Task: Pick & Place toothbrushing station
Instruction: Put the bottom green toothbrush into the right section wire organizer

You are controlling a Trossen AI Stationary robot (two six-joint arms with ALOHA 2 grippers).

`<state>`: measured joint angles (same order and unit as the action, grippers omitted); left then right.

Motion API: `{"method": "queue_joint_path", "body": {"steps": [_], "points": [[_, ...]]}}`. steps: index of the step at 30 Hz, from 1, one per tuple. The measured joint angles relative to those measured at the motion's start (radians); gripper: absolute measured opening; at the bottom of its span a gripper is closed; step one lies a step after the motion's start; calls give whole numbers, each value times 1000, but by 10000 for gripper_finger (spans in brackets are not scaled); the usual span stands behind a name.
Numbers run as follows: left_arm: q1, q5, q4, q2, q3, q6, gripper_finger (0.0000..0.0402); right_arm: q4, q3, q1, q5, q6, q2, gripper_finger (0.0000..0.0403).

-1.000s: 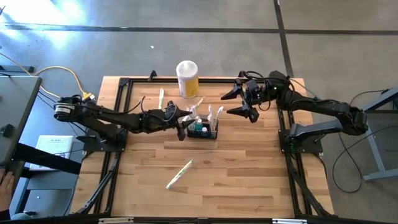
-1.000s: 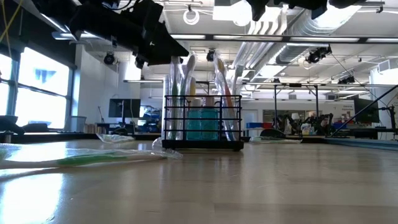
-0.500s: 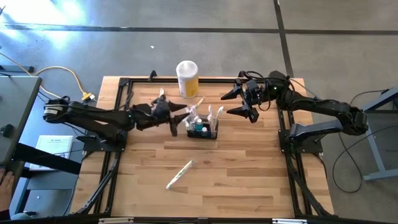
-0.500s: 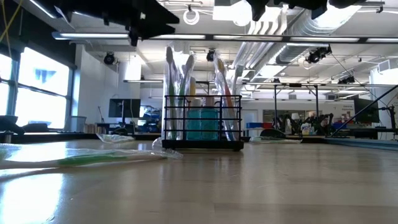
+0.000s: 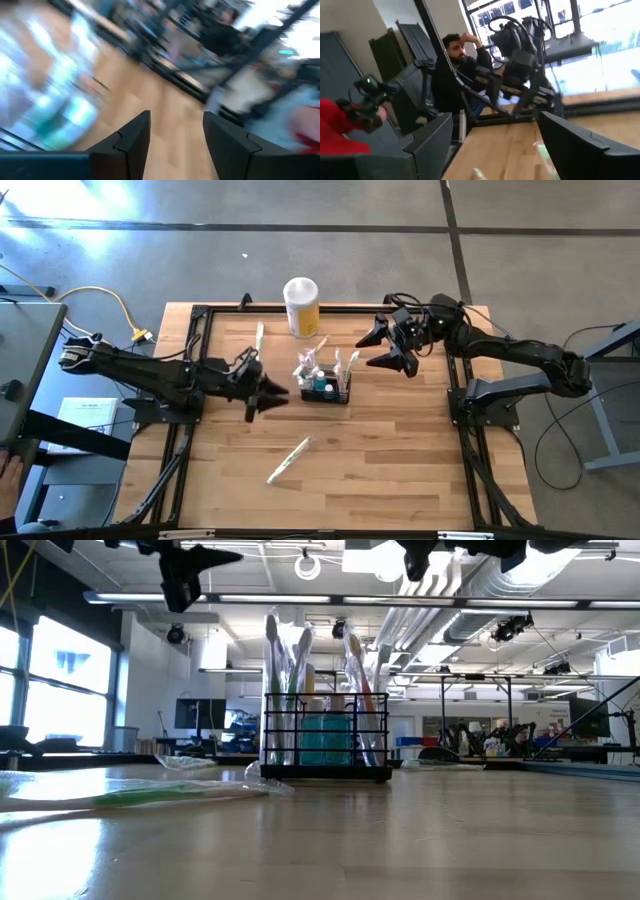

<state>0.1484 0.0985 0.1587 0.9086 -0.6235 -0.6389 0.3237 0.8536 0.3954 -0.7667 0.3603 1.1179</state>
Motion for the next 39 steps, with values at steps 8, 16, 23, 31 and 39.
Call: {"method": "queue_joint_path", "body": {"steps": [8,16,23,31,39], "points": [[106,-105,24,29,-6,-165,175,-7,0,-6,-102,65,-2,288],[287,63,-78,108,-149,-151,146,-45,0,-90,-89,147,-47,283],[428,115,-353,238,-381,-202,126,-65,0,-239,-39,220,-87,282],[573,173,-828,496,-727,-312,119,-219,0,-518,339,213,-99,282],[590,254,-1098,709,-832,-443,119,-280,0,-754,700,222,-86,282]]}}
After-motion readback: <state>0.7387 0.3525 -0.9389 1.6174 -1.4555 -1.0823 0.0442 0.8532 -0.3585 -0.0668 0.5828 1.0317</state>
